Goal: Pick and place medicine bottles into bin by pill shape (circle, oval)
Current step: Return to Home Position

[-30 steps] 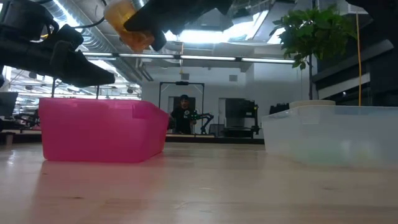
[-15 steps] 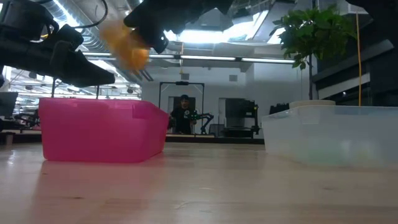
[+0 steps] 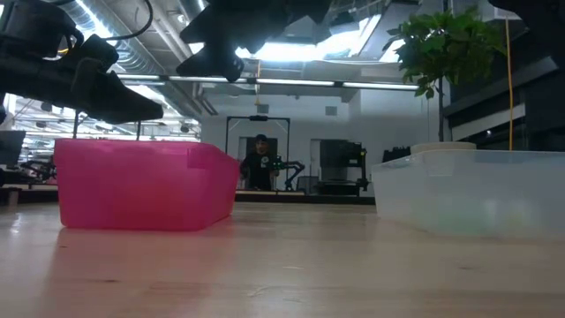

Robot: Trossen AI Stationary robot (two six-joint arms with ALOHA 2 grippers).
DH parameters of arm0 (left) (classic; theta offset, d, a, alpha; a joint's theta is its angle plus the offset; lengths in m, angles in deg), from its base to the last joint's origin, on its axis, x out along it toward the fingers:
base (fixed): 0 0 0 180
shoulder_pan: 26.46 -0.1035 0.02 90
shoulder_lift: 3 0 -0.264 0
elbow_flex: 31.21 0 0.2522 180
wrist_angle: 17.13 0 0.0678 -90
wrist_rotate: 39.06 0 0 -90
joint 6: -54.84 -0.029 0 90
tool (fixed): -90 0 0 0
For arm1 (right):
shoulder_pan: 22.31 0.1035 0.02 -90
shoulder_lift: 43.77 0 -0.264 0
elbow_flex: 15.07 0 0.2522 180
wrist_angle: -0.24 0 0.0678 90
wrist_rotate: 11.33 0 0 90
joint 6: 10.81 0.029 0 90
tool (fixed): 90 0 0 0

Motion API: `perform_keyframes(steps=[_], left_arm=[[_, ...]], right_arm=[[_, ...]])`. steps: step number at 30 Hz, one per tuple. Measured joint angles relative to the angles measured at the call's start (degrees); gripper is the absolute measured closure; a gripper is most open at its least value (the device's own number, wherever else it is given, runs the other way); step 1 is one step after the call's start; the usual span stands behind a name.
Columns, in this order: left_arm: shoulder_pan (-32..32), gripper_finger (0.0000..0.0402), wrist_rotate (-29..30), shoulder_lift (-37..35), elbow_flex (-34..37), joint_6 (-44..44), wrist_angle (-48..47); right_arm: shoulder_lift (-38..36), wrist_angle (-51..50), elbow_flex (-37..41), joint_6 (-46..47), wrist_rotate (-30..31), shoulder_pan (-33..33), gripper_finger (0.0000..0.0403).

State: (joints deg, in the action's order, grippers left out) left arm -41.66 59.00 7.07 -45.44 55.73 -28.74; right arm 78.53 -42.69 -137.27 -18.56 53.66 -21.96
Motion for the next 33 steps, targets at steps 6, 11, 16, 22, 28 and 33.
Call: perform_keyframes(steps=[6, 11, 16, 22, 28, 33], left_arm=[[0.0, 0.0172, 0.0, 0.0, 0.0, 0.0, 0.0], [0.0, 0.0172, 0.0, 0.0, 0.0, 0.0, 0.0], [0.0, 0.0172, 0.0, 0.0, 0.0, 0.0, 0.0], [0.0, 0.0172, 0.0, 0.0, 0.0, 0.0, 0.0], [0.0, 0.0172, 0.0, 0.0, 0.0, 0.0, -0.1], [0.0, 0.0172, 0.0, 0.0, 0.0, 0.0, -0.1]], right_arm=[[0.0, -0.3, 0.0, -4.4, 0.1, -1.4, 0.0102], [-0.7, -6.9, 0.0, 4.5, 1.9, -3.6, 0.0102], [-1.5, -12.0, 0.0, 9.1, 7.4, -6.0, 0.0102], [-3.3, -18.9, 0.0, 7.4, 7.5, -7.1, 0.0102], [-8.3, -22.0, 0.0, 5.7, 12.8, -7.6, 0.0102], [-13.6, -20.4, 4.9, 6.1, 17.0, -7.6, 0.0102]])
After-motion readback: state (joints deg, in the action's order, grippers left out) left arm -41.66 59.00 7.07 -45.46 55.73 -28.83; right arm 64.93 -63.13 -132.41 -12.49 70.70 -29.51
